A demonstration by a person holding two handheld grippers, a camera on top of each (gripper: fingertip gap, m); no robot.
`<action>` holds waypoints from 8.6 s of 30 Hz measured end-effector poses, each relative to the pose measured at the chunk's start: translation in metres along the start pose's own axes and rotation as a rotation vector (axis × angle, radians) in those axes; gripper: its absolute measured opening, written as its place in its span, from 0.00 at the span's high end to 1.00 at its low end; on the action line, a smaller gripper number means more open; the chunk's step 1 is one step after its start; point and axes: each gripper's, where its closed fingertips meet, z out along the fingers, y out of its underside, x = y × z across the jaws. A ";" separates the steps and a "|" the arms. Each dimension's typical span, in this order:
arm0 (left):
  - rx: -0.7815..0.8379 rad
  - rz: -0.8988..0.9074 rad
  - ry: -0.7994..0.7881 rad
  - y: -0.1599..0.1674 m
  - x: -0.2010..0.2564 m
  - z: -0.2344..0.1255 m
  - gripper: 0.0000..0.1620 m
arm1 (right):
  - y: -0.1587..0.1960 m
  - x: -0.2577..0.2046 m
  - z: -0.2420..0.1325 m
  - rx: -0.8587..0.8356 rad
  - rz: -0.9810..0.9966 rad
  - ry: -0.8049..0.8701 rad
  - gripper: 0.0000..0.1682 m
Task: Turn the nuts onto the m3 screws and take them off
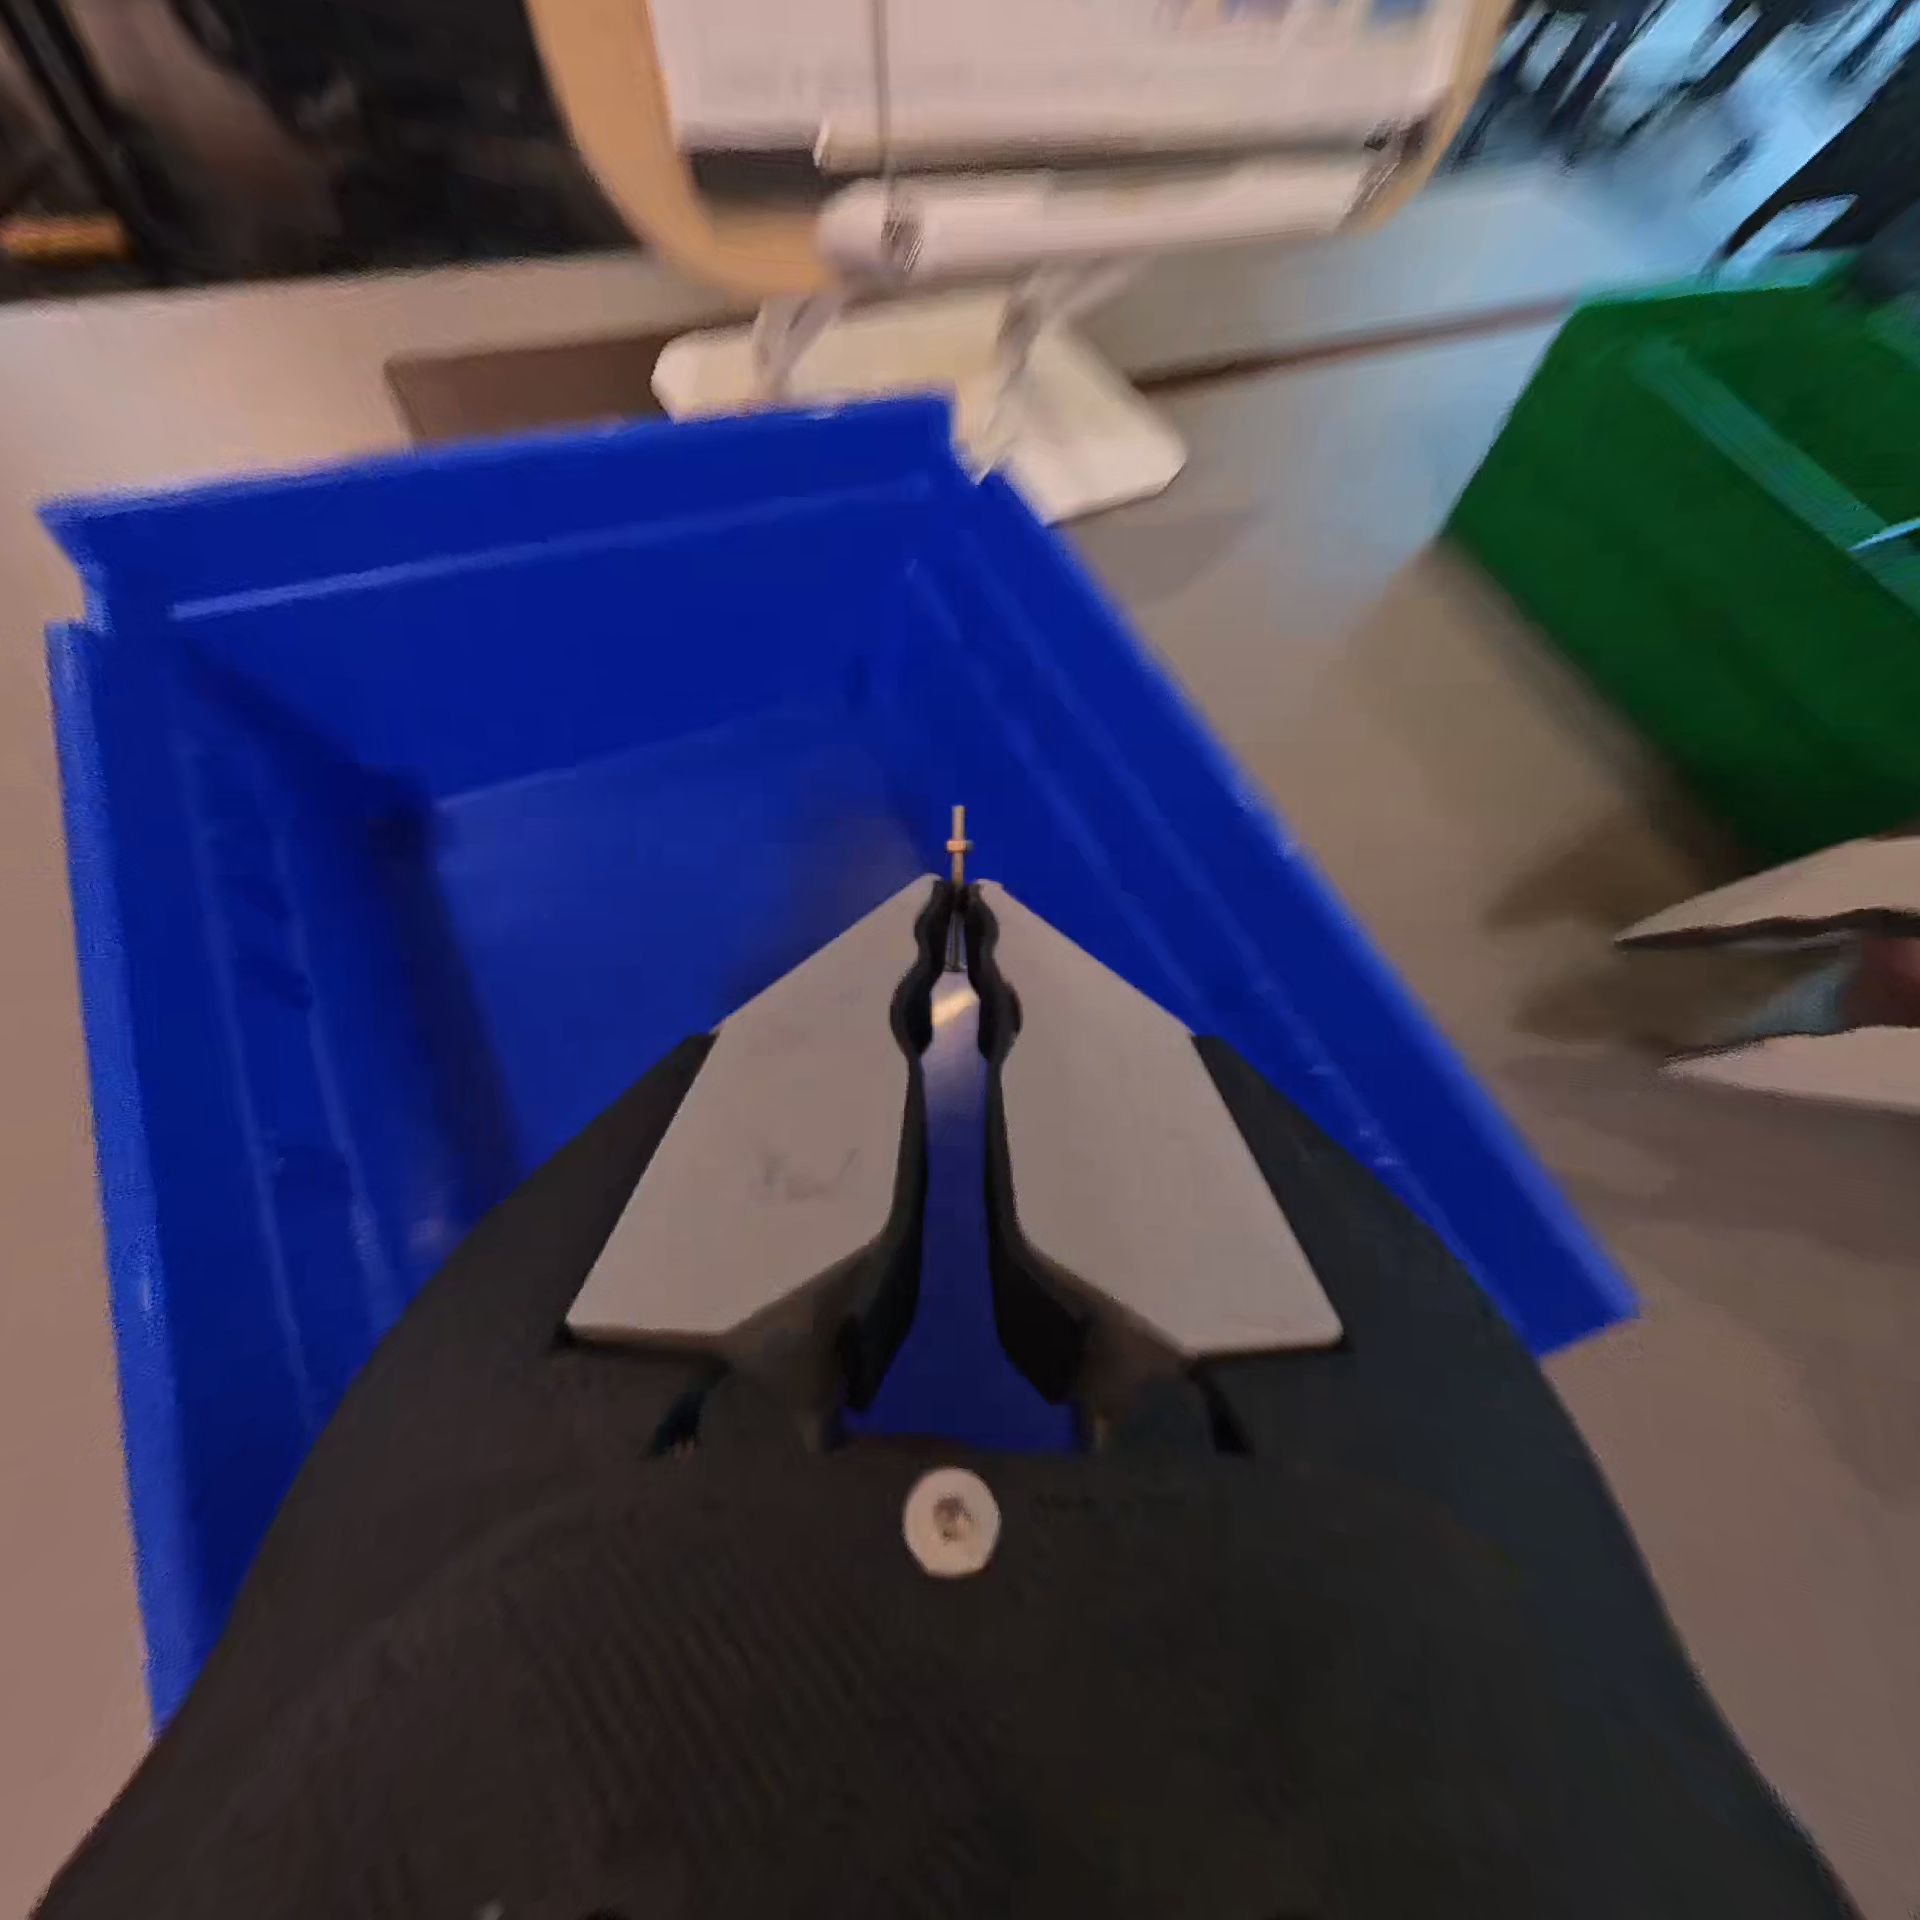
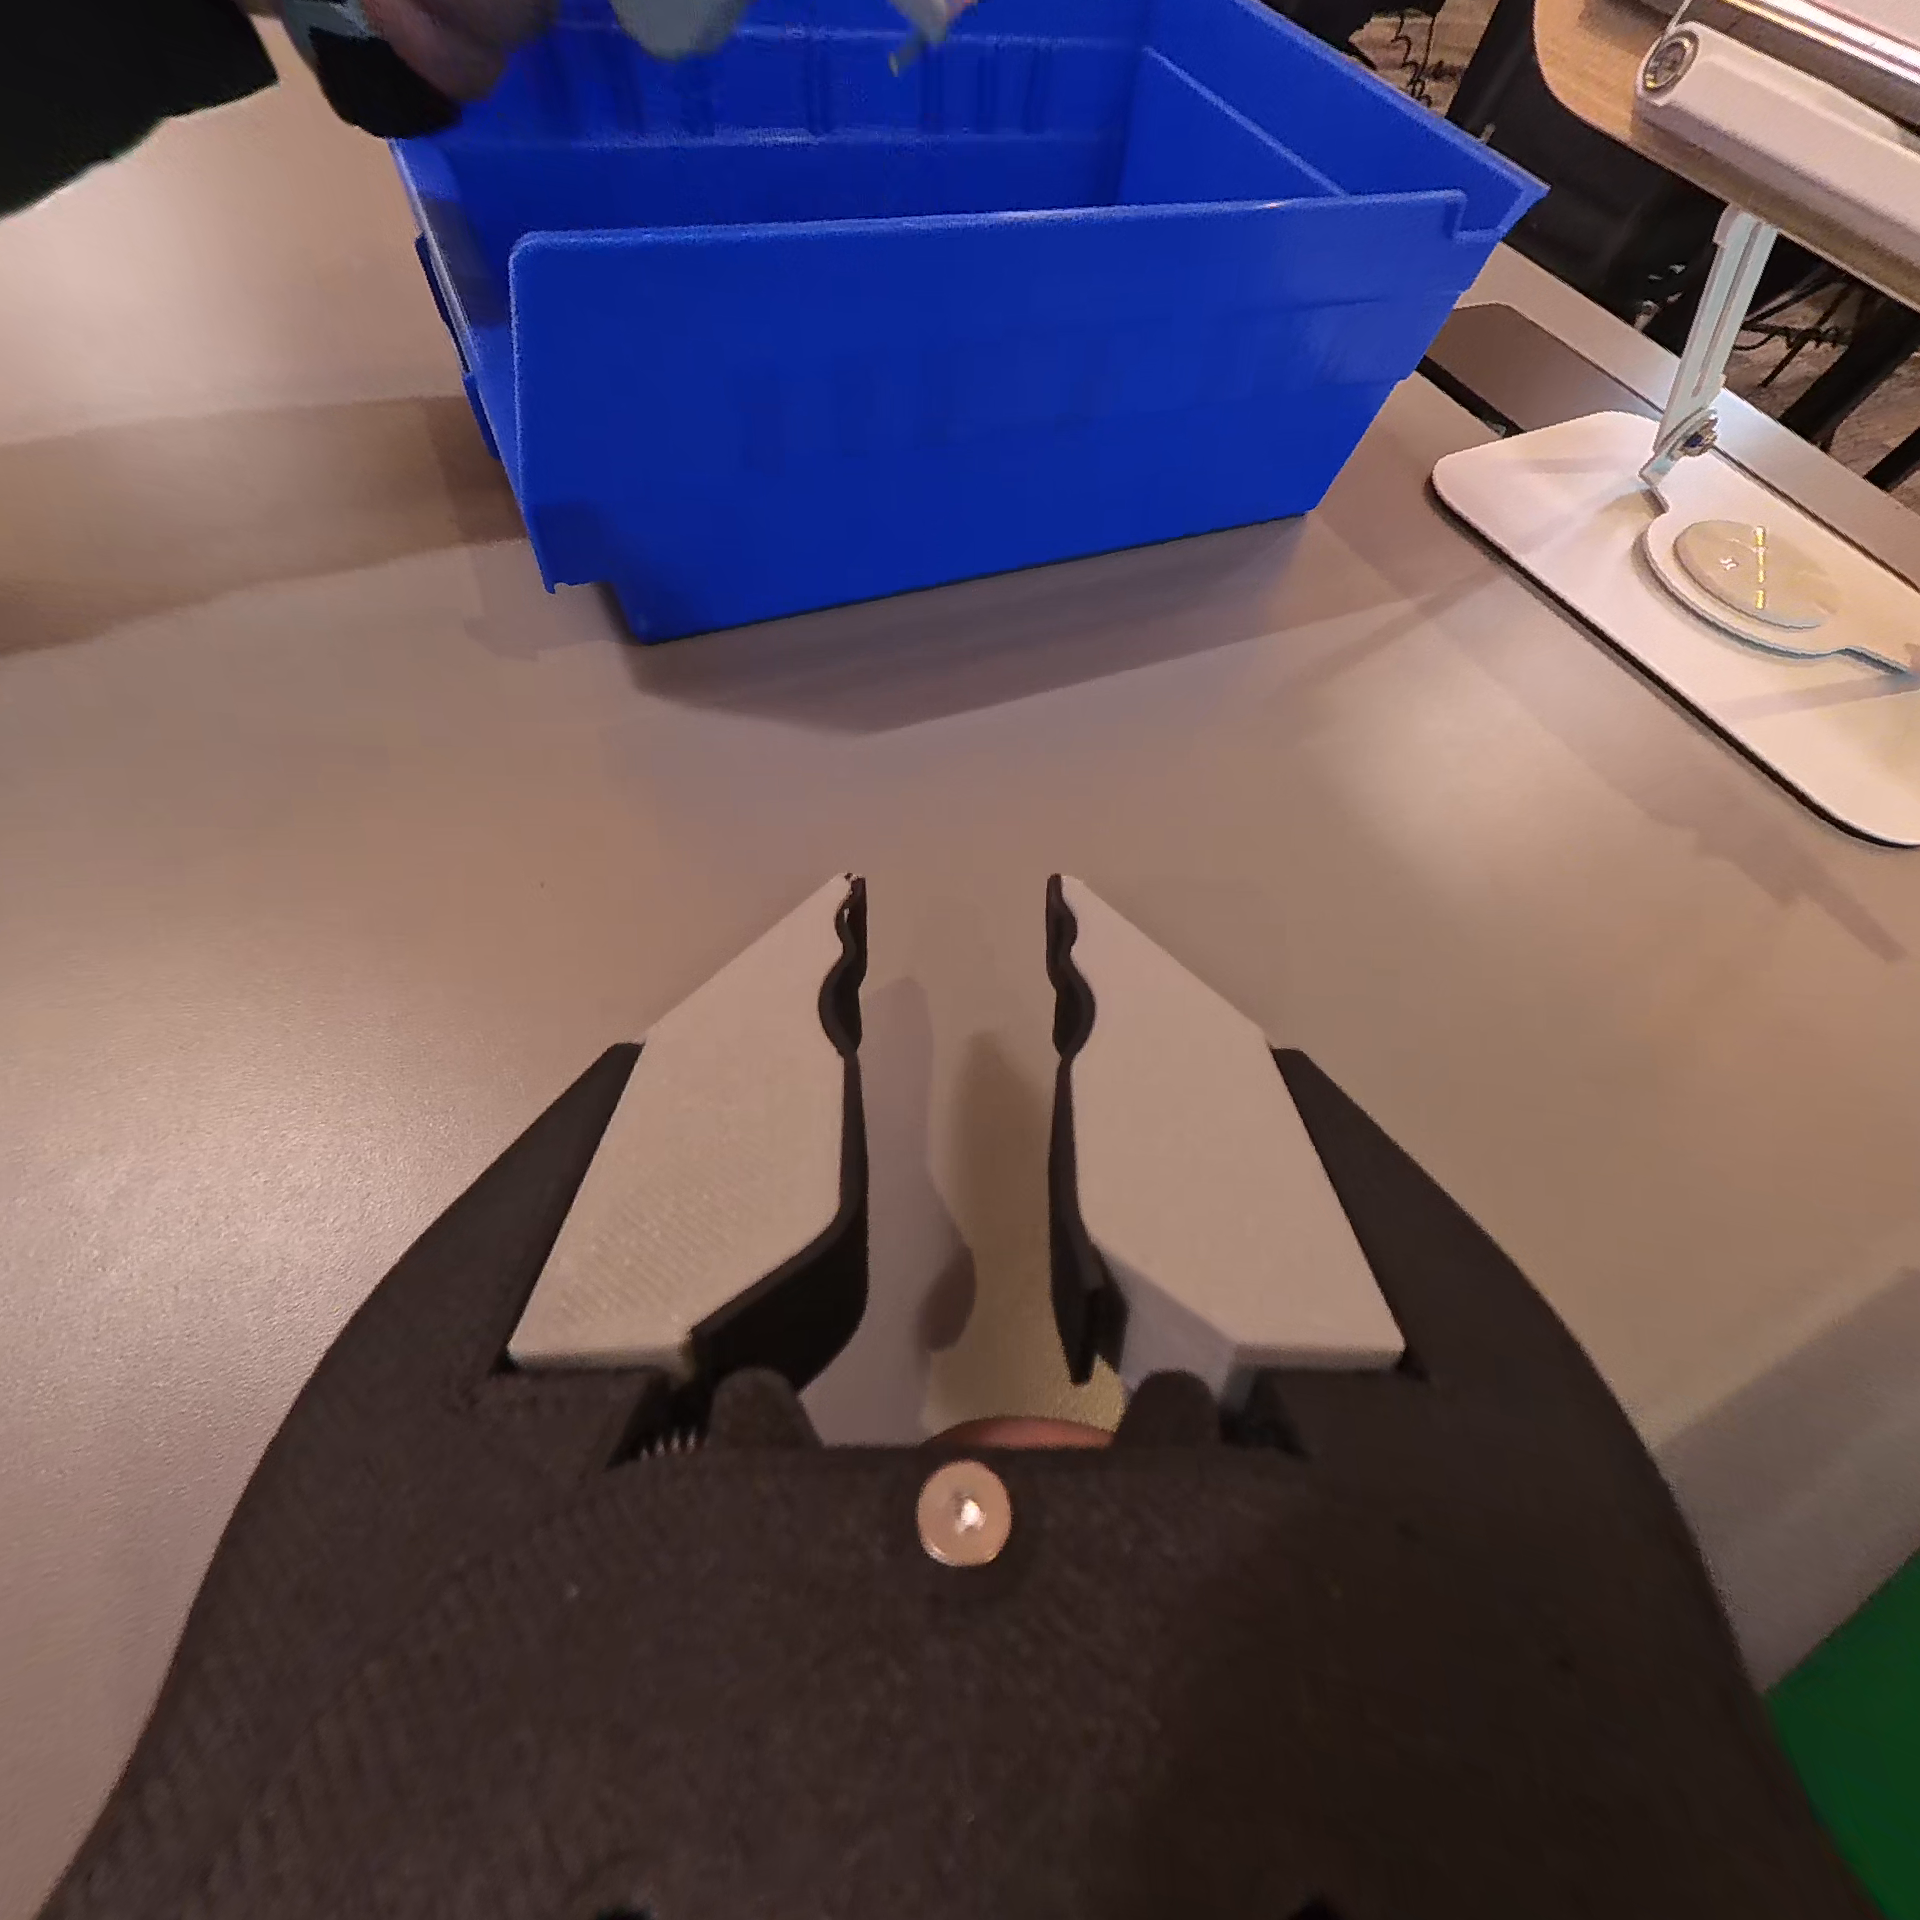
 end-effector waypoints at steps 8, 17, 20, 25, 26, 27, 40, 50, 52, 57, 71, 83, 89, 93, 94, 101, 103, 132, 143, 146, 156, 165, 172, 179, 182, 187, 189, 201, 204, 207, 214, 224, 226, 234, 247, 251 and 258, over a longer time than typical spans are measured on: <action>0.548 -0.173 0.563 -0.050 0.097 -0.083 1.00 | -0.019 -0.009 -0.010 0.110 0.083 -0.108 0.81; 0.445 -0.007 0.724 0.003 0.211 -0.052 1.00 | -0.082 -0.026 -0.070 0.469 0.217 -0.395 0.86; 0.418 0.012 0.746 0.015 0.230 -0.039 1.00 | -0.092 -0.027 -0.083 0.533 0.269 -0.469 0.86; 0.375 -0.039 0.798 0.025 0.242 -0.023 1.00 | -0.084 -0.025 -0.073 0.478 0.323 -0.478 0.86; 0.373 -0.034 0.794 0.026 0.244 -0.021 1.00 | -0.083 -0.026 -0.071 0.468 0.329 -0.480 0.86; 0.371 -0.031 0.793 0.026 0.245 -0.020 1.00 | -0.082 -0.027 -0.069 0.456 0.333 -0.481 0.86; 0.353 -0.036 0.794 0.030 0.252 -0.016 1.00 | -0.077 -0.037 -0.061 0.411 0.337 -0.519 0.99; 0.308 0.030 0.743 0.041 0.253 -0.007 0.99 | -0.071 -0.037 -0.055 0.373 0.285 -0.465 0.99; 0.305 0.025 0.747 0.041 0.253 -0.006 0.99 | -0.070 -0.037 -0.054 0.368 0.280 -0.460 0.99; 0.301 0.023 0.749 0.042 0.253 -0.006 0.98 | -0.069 -0.037 -0.052 0.361 0.278 -0.455 0.99; 0.291 -0.016 0.762 0.044 0.252 -0.002 1.00 | -0.067 -0.038 -0.052 0.354 0.263 -0.448 0.99; 0.281 0.004 0.758 0.047 0.255 -0.001 1.00 | -0.068 -0.038 -0.053 0.356 0.260 -0.448 0.99; 0.282 0.004 0.755 0.047 0.255 0.000 1.00 | -0.067 -0.037 -0.052 0.352 0.259 -0.445 0.99; 0.286 -0.001 0.756 0.047 0.254 -0.001 1.00 | -0.067 -0.037 -0.053 0.354 0.262 -0.444 0.99; 0.286 0.000 0.756 0.047 0.254 -0.001 1.00 | -0.067 -0.037 -0.053 0.354 0.262 -0.446 0.99; 0.287 0.001 0.752 0.047 0.254 -0.001 1.00 | -0.066 -0.038 -0.052 0.348 0.261 -0.449 0.99; 0.285 0.000 0.754 0.047 0.255 0.000 1.00 | -0.066 -0.039 -0.052 0.347 0.263 -0.450 0.99; 0.299 0.120 0.548 0.051 0.243 0.015 1.00 | -0.059 -0.043 -0.047 0.336 0.232 -0.452 0.84; 0.332 0.120 0.527 0.046 0.239 0.013 1.00 | -0.062 -0.038 -0.052 0.356 0.248 -0.457 0.84; 0.326 0.135 0.543 0.047 0.245 0.013 1.00 | -0.064 -0.045 -0.049 0.360 0.253 -0.489 0.82; 0.358 0.113 0.520 0.042 0.238 0.011 1.00 | -0.065 -0.038 -0.054 0.380 0.272 -0.478 0.84; 0.356 0.122 0.514 0.043 0.240 0.012 1.00 | -0.068 -0.035 -0.055 0.396 0.278 -0.470 0.81; 0.341 0.133 0.542 0.046 0.248 0.013 1.00 | -0.071 -0.046 -0.051 0.392 0.305 -0.528 0.81; 0.367 0.111 0.518 0.041 0.242 0.011 1.00 | -0.068 -0.033 -0.056 0.398 0.287 -0.477 0.84; 0.360 0.102 0.521 0.042 0.241 0.012 1.00 | -0.068 -0.036 -0.056 0.401 0.293 -0.495 0.85; 0.341 0.143 0.533 0.046 0.251 0.014 1.00 | -0.068 -0.049 -0.046 0.371 0.281 -0.520 0.81; 0.343 0.150 0.517 0.046 0.249 0.014 1.00 | -0.067 -0.046 -0.047 0.365 0.265 -0.499 0.82; 0.332 0.158 0.524 0.048 0.251 0.016 1.00 | -0.068 -0.052 -0.044 0.361 0.270 -0.518 0.78; 0.345 0.144 0.509 0.046 0.246 0.015 1.00 | -0.067 -0.044 -0.049 0.369 0.259 -0.485 0.80; 0.354 0.113 0.512 0.043 0.240 0.013 1.00 | -0.068 -0.035 -0.056 0.396 0.277 -0.476 0.82; 0.336 0.139 0.533 0.047 0.250 0.014 1.00 | -0.068 -0.055 -0.042 0.366 0.261 -0.512 0.76; 0.346 0.122 0.508 0.045 0.241 0.014 1.00 | -0.066 -0.039 -0.055 0.392 0.277 -0.487 0.81; 0.340 0.125 0.517 0.046 0.244 0.014 1.00 | -0.067 -0.046 -0.051 0.385 0.269 -0.502 0.79; 0.336 0.157 0.493 0.047 0.245 0.016 1.00 | -0.065 -0.046 -0.047 0.362 0.245 -0.470 0.78; 0.323 0.185 0.492 0.051 0.249 0.018 1.00 | -0.064 -0.056 -0.040 0.334 0.204 -0.465 0.74; 0.335 0.156 0.483 0.047 0.242 0.016 1.00 | -0.065 -0.039 -0.051 0.369 0.219 -0.423 0.76; 0.324 0.166 0.505 0.050 0.248 0.017 1.00 | -0.067 -0.055 -0.044 0.354 0.194 -0.462 0.74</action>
